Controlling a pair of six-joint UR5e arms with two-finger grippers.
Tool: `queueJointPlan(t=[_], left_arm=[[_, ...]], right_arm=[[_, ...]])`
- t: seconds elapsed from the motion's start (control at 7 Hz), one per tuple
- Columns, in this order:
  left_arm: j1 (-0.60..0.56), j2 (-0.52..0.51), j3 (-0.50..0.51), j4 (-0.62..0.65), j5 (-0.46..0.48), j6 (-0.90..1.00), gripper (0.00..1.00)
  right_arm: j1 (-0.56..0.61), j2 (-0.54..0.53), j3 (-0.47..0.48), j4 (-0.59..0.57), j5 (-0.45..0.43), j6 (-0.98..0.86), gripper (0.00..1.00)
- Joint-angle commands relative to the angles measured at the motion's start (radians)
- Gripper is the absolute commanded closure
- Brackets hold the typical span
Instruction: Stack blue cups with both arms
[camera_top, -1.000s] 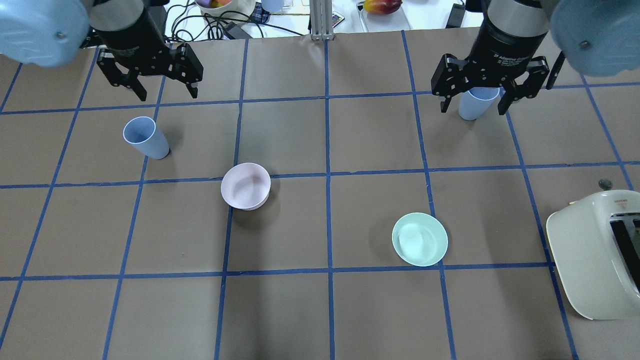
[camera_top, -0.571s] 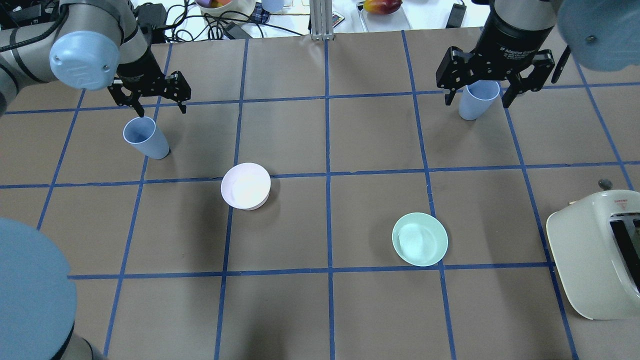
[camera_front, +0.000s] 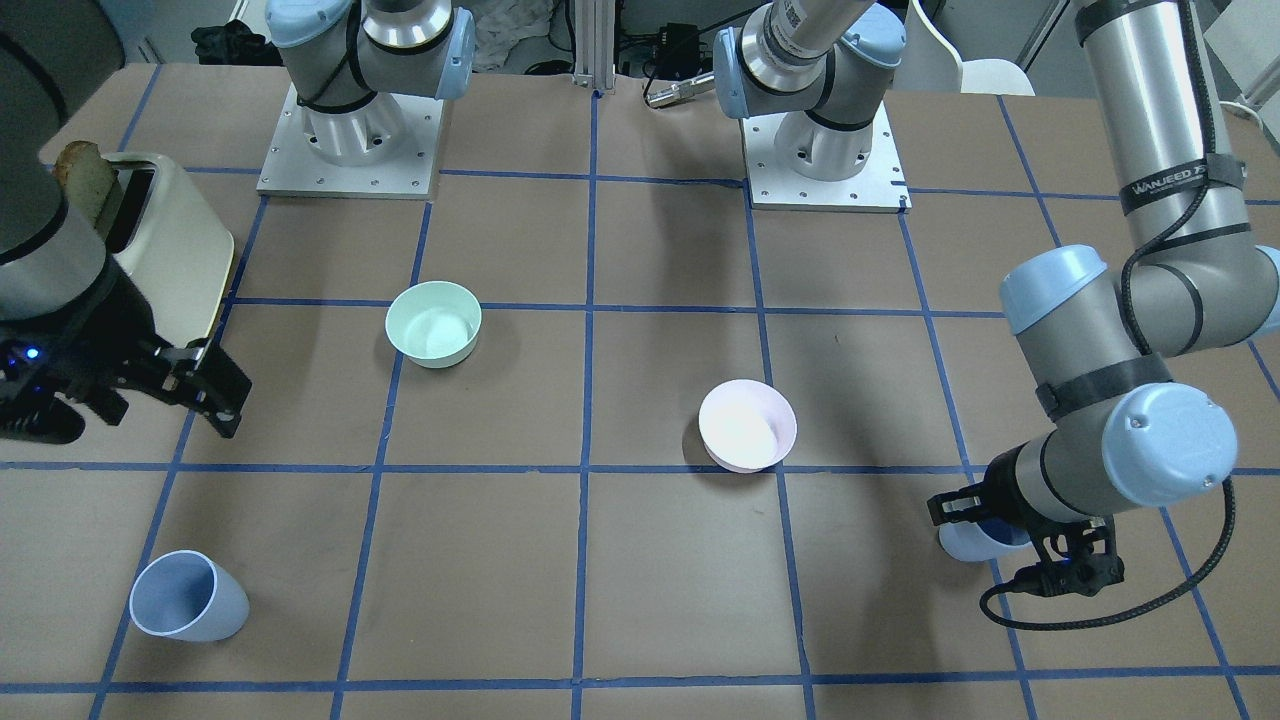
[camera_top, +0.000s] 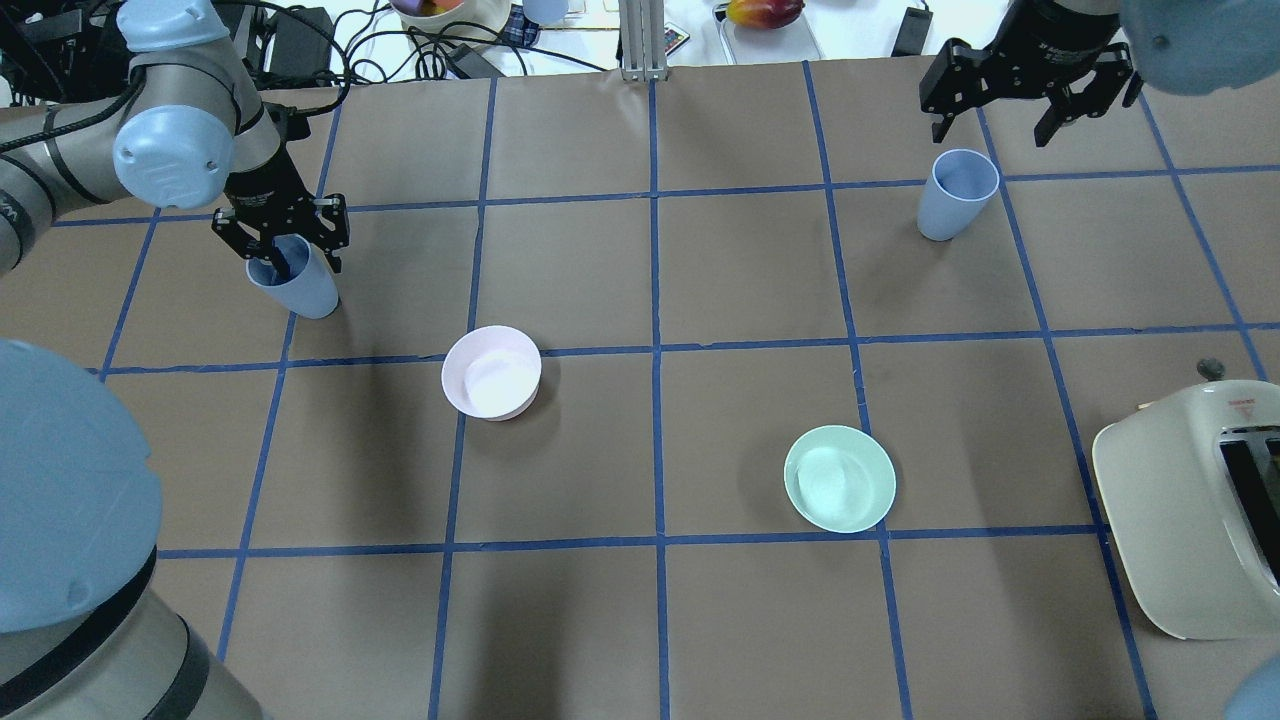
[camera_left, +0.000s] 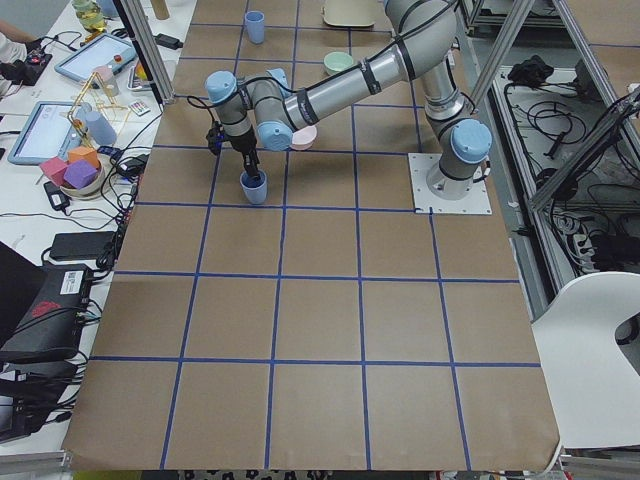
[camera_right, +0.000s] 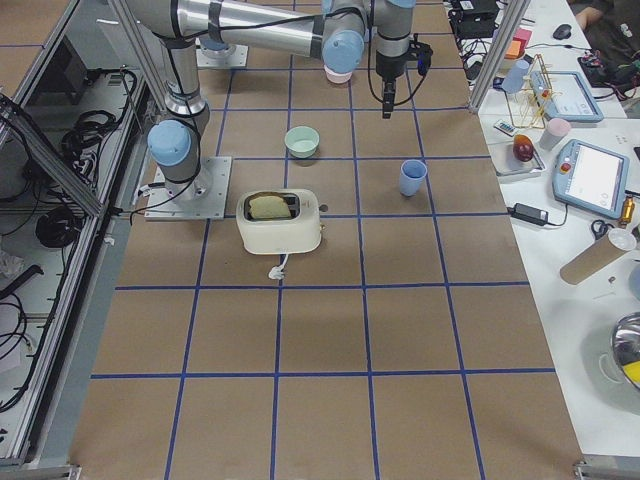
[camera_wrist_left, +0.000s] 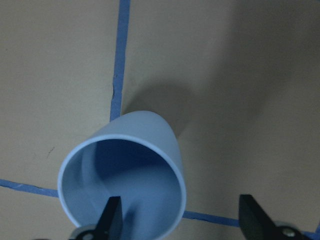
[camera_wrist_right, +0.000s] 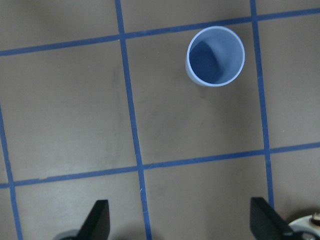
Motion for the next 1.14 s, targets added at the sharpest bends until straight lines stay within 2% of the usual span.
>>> queueJointPlan(t=[0.0,0.14,0.29,0.43,0.57,0.86,1.0], left_arm=[[-0.016,-0.001,-0.005,0.004,0.000,-0.004,1.00],[-0.058,0.008,0.004,0.003,0.000,0.002,1.00],[-0.145,0.018,0.034,-0.001,0.002,-0.014,1.00],[-0.260,0.013,0.126,-0.013,-0.009,-0.115,1.00],[-0.360,-0.011,0.207,-0.026,-0.058,-0.336,1.00],[-0.527,-0.039,0.254,-0.023,-0.096,-0.471,1.00],[-0.636,-0.038,0.234,-0.133,-0.084,-0.485,1.00]], right_arm=[[-0.059,0.124,-0.059,-0.039,0.000,-0.050,0.00],[-0.086,0.164,-0.069,-0.128,0.009,-0.057,0.00],[-0.088,0.221,-0.080,-0.153,0.011,-0.056,0.00],[-0.093,0.247,-0.080,-0.156,0.005,-0.059,0.00],[-0.094,0.276,-0.080,-0.158,0.006,-0.053,0.00],[-0.094,0.306,-0.077,-0.162,0.003,-0.056,0.00],[-0.094,0.327,-0.079,-0.167,0.002,-0.056,0.00]])
